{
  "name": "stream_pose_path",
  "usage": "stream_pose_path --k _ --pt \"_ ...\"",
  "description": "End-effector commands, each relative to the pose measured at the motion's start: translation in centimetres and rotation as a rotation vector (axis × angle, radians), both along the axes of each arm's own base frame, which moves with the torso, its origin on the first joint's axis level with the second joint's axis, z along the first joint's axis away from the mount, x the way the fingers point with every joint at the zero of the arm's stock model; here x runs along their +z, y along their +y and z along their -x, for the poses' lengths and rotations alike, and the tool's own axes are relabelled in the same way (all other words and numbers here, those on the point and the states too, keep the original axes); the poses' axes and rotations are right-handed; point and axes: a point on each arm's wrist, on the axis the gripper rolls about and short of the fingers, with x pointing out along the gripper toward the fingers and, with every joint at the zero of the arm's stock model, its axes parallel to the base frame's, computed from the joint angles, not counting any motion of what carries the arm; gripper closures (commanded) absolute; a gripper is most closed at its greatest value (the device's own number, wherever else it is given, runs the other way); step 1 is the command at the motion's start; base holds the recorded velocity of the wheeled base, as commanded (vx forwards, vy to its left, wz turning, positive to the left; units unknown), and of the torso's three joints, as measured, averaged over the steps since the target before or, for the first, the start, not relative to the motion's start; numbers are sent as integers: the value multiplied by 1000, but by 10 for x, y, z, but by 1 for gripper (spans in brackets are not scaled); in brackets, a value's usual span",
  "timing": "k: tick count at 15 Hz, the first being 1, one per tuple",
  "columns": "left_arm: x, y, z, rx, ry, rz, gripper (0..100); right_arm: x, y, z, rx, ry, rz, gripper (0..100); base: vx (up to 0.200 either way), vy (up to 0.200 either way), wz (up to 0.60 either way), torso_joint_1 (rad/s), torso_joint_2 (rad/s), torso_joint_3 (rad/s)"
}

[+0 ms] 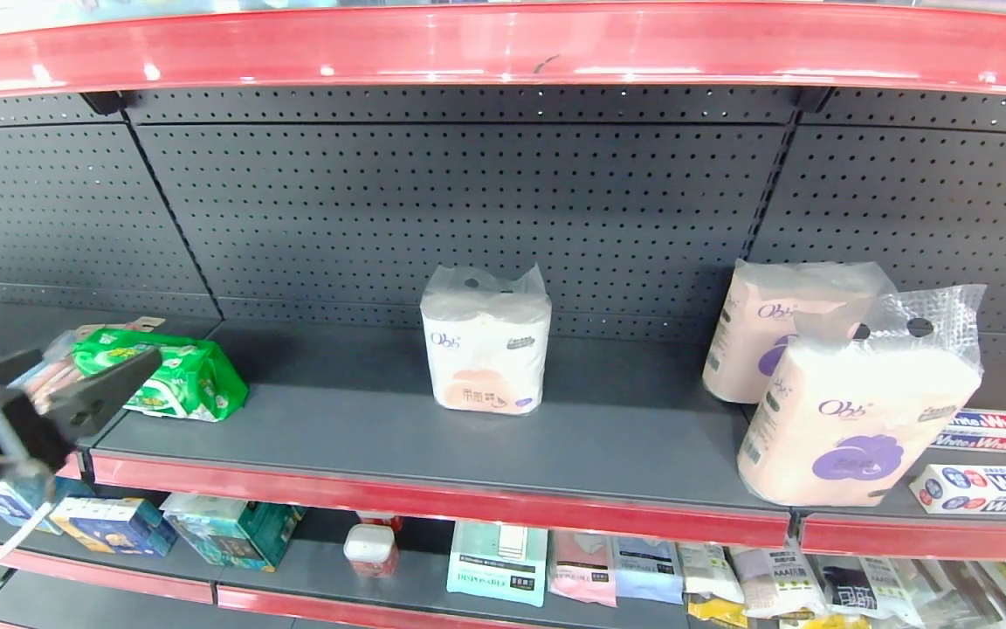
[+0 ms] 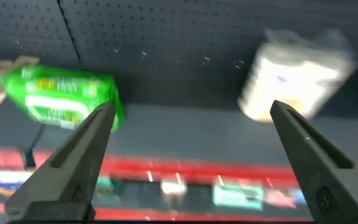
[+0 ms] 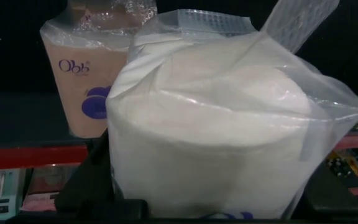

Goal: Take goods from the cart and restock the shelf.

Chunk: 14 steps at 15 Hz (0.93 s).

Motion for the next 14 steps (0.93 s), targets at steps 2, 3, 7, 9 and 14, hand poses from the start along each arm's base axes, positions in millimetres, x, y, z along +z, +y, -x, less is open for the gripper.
stream_pose_path --k 2,3,7,9,14 --pt "-73 18 -141 -206 104 -83 0 -3 -1 -2 6 18 -5 100 0 0 0 0 0 0" --pt "-82 16 -153 -371 116 -67 0 0 -1 -3 7 21 -5 100 0 0 0 0 0 0" --pt "-96 8 -216 -567 75 -37 0 1 -2 -6 8 41 5 100 0 0 0 0 0 0" --pt "-92 -6 -220 -687 93 -11 0 -1 -3 -9 7 65 16 100 0 0 0 0 0 0" --pt "-81 -12 -226 -830 107 32 0 -3 -3 -10 4 78 13 100 0 0 0 0 0 0"
